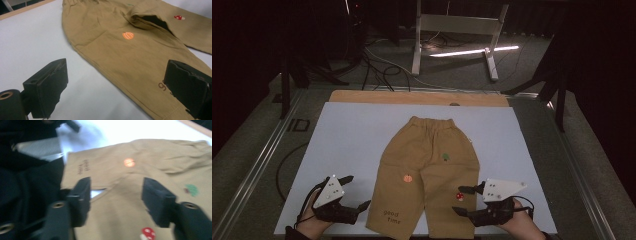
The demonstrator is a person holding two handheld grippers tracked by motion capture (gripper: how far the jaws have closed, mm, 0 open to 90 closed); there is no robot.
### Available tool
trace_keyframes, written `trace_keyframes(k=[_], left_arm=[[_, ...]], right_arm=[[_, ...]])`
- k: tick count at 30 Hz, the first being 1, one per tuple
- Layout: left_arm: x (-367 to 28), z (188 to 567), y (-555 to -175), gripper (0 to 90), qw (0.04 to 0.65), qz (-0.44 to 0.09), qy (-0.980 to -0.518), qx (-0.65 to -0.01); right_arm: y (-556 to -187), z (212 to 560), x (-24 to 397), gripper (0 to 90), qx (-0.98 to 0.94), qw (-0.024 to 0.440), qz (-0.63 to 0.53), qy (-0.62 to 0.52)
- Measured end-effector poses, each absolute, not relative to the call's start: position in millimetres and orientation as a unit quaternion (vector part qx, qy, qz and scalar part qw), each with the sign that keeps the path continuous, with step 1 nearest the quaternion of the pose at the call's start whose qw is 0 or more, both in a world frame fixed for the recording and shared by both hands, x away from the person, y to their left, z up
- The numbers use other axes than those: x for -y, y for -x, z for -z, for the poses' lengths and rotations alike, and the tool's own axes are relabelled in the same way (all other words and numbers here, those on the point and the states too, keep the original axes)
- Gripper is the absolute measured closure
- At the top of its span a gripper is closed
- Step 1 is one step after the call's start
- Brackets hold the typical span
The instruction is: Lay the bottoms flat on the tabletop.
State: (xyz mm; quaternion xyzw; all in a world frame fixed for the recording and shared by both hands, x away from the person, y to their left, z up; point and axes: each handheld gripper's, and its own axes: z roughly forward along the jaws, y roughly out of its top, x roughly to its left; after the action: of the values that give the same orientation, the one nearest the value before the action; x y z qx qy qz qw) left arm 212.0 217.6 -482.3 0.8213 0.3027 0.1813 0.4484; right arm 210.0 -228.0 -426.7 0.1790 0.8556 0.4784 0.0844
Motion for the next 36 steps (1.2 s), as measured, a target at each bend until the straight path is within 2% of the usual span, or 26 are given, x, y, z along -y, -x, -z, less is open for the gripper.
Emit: trace_keyframes(k=[1,3,4,14,20,36], left_arm=[[-217.5,481.9,-212.9,6.2,0.448,-0.179,-0.822,-0.303],[-216.5,482.2,-215.5,6.2,0.45,-0.172,-0.821,-0.307],[-215.9,482.4,-217.0,6.2,0.449,-0.168,-0.823,-0.306],[-204.7,481.5,-240.5,5.5,0.443,-0.142,-0.83,-0.309],[-197.5,479.1,-260.4,4.2,0.433,-0.146,-0.832,-0.314],[-181.9,478.1,-327.8,4.4,0.403,-0.163,-0.822,-0.367]], right_arm=[[-212.0,427.3,230.5,29.8,-0.853,0.082,-0.483,-0.183],[-221.5,432.6,237.8,16.1,-0.844,0.071,-0.493,-0.201],[-224.8,435.9,239.7,13.9,-0.841,0.073,-0.496,-0.206],[-264.1,466.6,269.3,12.5,-0.806,0.116,-0.508,-0.28],[-283.2,477.6,276.4,10.5,-0.803,0.122,-0.498,-0.304],[-337.0,481.4,278.9,12.2,-0.802,0.155,-0.476,-0.327]])
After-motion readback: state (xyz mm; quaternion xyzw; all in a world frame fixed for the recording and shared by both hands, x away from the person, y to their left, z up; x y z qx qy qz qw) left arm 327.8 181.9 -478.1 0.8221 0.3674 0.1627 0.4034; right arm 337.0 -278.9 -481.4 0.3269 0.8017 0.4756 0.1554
